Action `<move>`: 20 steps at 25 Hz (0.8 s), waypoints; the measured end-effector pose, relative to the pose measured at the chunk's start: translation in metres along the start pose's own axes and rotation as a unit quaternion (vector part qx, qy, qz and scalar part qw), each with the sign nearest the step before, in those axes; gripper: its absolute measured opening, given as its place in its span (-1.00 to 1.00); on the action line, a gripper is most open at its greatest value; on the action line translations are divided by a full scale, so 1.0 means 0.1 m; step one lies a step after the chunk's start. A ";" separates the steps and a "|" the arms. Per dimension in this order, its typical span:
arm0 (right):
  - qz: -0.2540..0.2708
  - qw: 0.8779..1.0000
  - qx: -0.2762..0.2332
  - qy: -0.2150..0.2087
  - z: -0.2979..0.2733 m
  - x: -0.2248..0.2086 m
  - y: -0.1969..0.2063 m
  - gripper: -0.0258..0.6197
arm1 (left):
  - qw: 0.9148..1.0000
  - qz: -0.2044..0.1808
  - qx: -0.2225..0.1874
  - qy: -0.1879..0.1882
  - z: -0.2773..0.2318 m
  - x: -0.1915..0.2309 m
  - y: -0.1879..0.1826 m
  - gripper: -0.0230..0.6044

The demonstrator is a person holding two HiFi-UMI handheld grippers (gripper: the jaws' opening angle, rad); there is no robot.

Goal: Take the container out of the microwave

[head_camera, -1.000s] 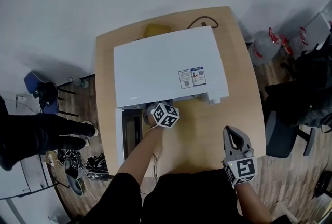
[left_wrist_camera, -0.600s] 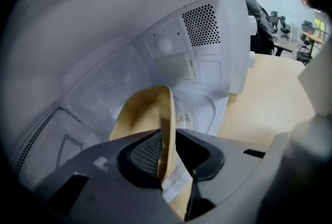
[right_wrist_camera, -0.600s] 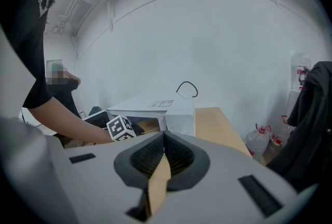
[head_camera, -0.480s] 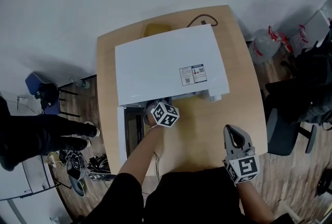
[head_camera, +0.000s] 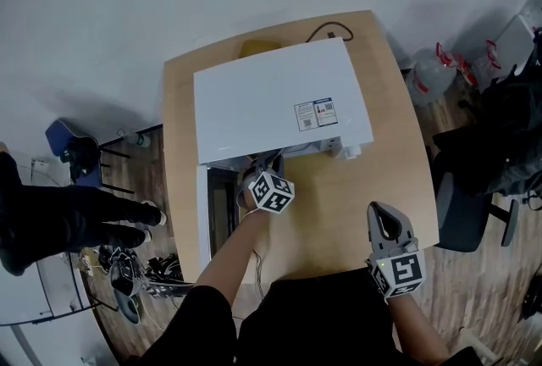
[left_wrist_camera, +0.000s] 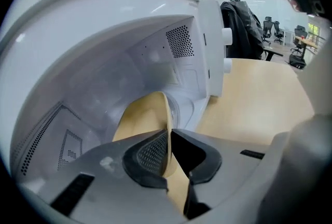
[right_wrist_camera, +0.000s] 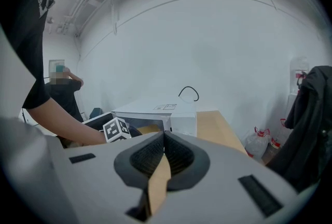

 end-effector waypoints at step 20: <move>0.010 1.000 0.017 0.005 0.64 0.41 0.48 -0.73 | 0.991 0.093 -0.094 0.020 0.93 -0.50 0.01 -0.83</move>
Point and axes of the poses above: the fingertips, and each gripper's own axes: z backward along the fingers, x to its left, y out of its underside, the point moved 9 cm from there along z, backward along the fingers, and after that the axes turned 2 degrees about -x, right-handed, at the moved point
